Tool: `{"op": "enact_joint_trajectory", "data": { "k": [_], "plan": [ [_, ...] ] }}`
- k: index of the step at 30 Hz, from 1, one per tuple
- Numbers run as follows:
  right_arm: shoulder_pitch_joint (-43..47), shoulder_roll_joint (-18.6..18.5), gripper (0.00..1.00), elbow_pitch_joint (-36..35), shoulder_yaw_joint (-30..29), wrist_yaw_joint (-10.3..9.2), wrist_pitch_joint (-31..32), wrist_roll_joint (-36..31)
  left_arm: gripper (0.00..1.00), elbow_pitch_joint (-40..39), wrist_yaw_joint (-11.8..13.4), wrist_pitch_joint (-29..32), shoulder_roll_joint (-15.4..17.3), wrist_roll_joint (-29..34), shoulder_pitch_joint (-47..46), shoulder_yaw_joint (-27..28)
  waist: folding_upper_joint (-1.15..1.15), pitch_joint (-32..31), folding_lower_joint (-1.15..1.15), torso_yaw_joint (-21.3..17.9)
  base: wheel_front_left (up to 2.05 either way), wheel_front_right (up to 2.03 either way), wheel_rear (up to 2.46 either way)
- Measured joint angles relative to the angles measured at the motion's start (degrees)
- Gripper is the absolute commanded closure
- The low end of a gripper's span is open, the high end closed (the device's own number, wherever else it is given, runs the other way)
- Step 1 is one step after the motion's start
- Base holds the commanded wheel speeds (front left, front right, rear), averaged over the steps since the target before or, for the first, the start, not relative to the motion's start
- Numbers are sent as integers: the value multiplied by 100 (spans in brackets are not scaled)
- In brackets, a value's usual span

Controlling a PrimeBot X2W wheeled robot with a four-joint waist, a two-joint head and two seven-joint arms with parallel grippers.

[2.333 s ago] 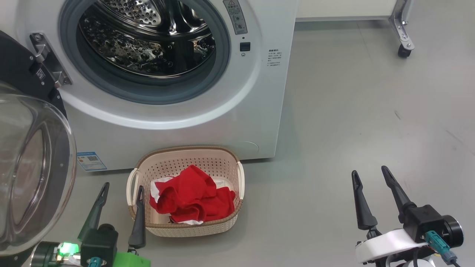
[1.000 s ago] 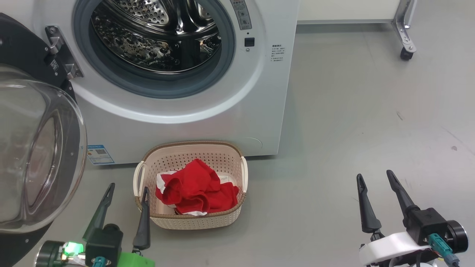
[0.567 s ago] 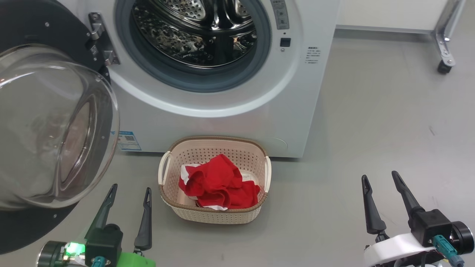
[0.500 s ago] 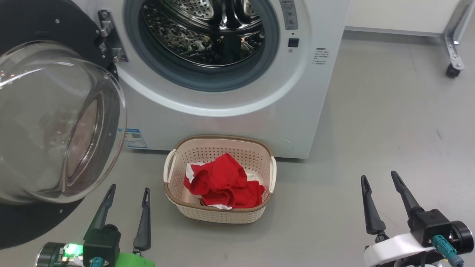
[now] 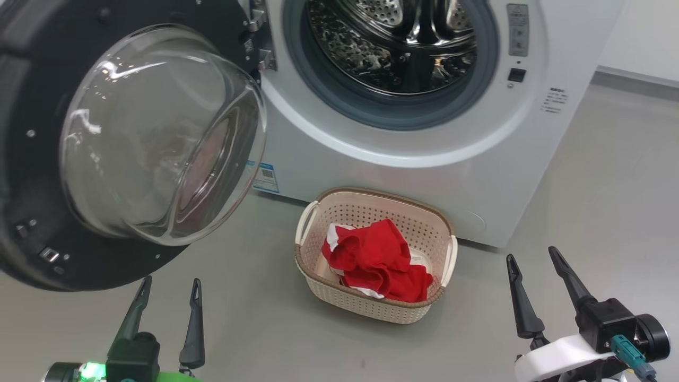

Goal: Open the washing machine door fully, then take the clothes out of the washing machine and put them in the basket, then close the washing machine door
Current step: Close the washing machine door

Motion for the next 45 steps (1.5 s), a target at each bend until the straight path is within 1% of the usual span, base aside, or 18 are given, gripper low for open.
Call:
{"op": "enact_joint_trajectory", "data": {
  "k": [8,11,16,21,26,35,36,37,38,39,40,41,45],
  "plan": [
    [8,13,0,-19,-10,-11,13,0,0,12,1,0,-15,0,0,-43,0,-34,0,650,0,0,0],
    [2,23,0,-34,107,1,23,-10,0,8,27,-1,-20,-19,9,77,0,-49,0,872,0,0,0],
    [-1,57,0,-33,174,2,66,-21,0,-3,46,-51,-20,-62,92,157,0,-76,0,1067,0,0,0],
    [-3,63,0,-30,204,2,67,-26,0,-16,47,-51,-21,-69,120,203,0,-116,0,1151,0,0,0],
    [-3,76,0,-24,232,42,74,-26,0,-34,47,-51,-21,-79,122,205,0,-124,0,1162,0,0,0],
    [-2,92,0,5,254,44,116,-26,0,-46,48,-49,-25,-84,150,212,0,-149,0,1159,0,0,0],
    [-2,93,0,5,257,44,116,-26,24,-46,48,-49,-25,-84,151,214,0,-151,0,1158,0,0,0],
    [-2,93,0,7,258,44,116,-26,57,-46,48,-49,-26,-84,152,219,0,-154,0,1157,0,0,0],
    [-2,94,0,7,259,44,116,-26,67,-46,48,-49,-26,-84,153,221,0,-156,0,1156,0,0,0],
    [-2,94,0,9,259,44,116,-26,67,-46,48,-49,-26,-84,155,223,0,-157,0,1155,0,0,0],
    [-2,94,0,10,260,44,116,-26,82,-46,48,-49,-27,-84,159,224,0,-159,0,1154,0,0,0],
    [-2,94,0,11,260,44,116,-26,100,-46,48,-49,-27,-87,169,223,0,-161,0,1152,0,0,0],
    [-2,101,0,12,259,42,116,-26,100,-45,48,-48,-30,-104,201,221,0,-166,0,1150,0,0,0]
  ]
}}
